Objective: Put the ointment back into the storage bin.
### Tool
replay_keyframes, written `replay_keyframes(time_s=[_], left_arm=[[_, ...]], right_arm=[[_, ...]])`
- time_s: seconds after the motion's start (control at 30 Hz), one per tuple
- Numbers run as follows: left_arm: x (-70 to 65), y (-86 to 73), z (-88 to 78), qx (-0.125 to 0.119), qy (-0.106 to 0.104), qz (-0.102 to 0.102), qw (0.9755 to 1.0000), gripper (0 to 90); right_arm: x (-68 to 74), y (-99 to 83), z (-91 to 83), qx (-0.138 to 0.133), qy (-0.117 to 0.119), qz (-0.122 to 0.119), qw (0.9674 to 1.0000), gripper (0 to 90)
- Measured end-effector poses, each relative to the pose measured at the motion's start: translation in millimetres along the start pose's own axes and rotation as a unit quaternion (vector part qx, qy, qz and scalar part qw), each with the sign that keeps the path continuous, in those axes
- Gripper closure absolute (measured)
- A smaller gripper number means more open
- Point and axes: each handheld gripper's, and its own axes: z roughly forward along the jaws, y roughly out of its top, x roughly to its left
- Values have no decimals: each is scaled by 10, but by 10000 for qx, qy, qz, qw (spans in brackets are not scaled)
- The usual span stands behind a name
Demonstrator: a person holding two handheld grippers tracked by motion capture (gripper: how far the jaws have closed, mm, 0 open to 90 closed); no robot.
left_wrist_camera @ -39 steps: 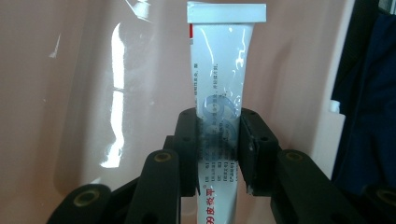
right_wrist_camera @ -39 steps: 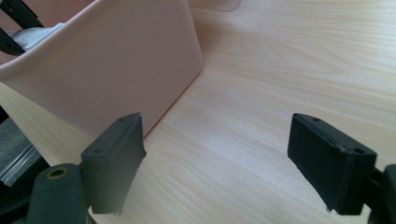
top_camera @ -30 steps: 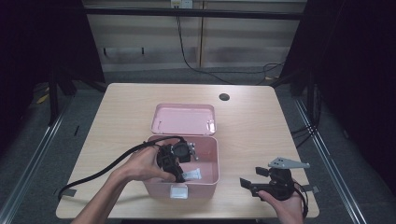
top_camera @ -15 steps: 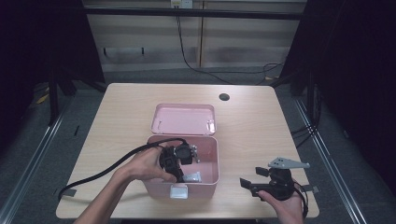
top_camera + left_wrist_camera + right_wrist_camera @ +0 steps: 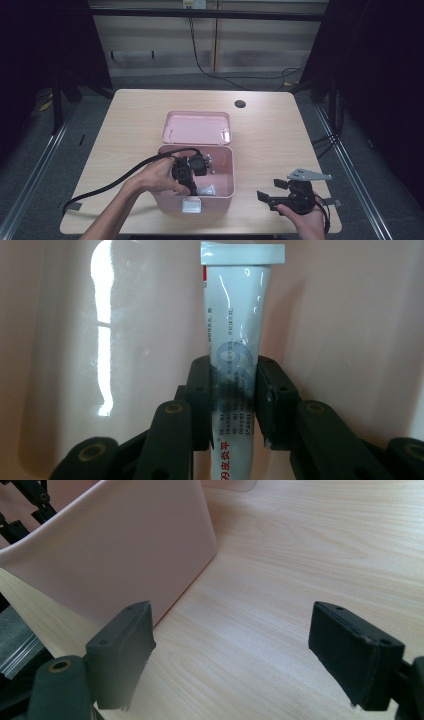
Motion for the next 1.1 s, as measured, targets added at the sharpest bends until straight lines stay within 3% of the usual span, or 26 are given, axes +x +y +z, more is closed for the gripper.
replay_keyframes(time_s=[0.57,0.67,1.1], left_arm=[[57,25,147,377,-89,-85,9992,705],[49,21,143,316,-69,2,9995,705],[58,17,143,452,-102,-81,9989,673]], right_arm=[[5,0,1,5,35,-13,10000,177],[6,1,4,13,52,-1,10000,176],[14,2,12,59,51,-45,10000,173]])
